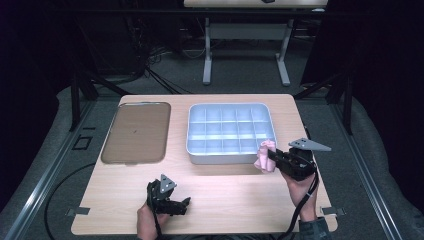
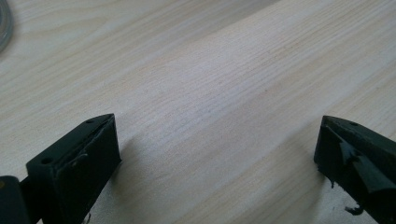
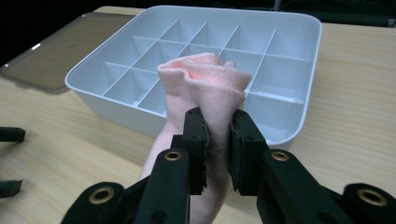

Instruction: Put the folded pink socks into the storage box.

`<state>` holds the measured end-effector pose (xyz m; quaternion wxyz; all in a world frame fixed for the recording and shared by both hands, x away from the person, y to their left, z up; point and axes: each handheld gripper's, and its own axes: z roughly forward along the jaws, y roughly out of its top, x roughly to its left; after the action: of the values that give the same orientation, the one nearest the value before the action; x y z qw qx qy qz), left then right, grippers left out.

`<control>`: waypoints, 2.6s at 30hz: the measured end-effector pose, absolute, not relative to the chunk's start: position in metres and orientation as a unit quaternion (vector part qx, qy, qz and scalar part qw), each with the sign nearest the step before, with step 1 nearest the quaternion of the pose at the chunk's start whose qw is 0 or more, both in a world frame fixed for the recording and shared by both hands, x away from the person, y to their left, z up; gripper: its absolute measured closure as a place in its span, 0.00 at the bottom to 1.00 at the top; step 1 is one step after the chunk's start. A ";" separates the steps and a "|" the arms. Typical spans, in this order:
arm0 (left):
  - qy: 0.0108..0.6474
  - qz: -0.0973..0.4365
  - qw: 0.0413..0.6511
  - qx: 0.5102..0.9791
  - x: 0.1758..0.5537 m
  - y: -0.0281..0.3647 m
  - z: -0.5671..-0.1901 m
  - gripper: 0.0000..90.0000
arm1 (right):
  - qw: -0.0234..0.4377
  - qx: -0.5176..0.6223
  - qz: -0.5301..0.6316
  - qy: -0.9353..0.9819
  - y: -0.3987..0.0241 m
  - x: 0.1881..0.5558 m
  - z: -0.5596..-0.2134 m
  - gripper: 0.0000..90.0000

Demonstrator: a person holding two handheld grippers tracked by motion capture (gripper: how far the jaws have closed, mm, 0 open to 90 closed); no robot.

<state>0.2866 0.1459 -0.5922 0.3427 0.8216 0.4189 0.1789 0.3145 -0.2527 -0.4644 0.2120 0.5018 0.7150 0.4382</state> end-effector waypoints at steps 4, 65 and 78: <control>0.420 0.179 0.343 0.821 0.287 0.146 -0.592 0.00 | 0.224 0.505 0.439 0.709 -0.256 0.321 -0.462 0.87; 0.419 0.179 0.343 0.822 0.287 0.146 -0.592 0.00 | 0.304 0.506 0.388 0.708 -0.247 0.397 -0.484 0.86; 0.418 0.179 0.343 0.822 0.287 0.146 -0.592 0.00 | 0.295 0.511 0.367 0.720 -0.244 0.403 -0.491 0.85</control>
<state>0.2866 0.1458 -0.5922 0.3429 0.8218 0.4182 0.1793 0.4031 -0.2444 -0.4908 0.2945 0.5108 0.7196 0.3667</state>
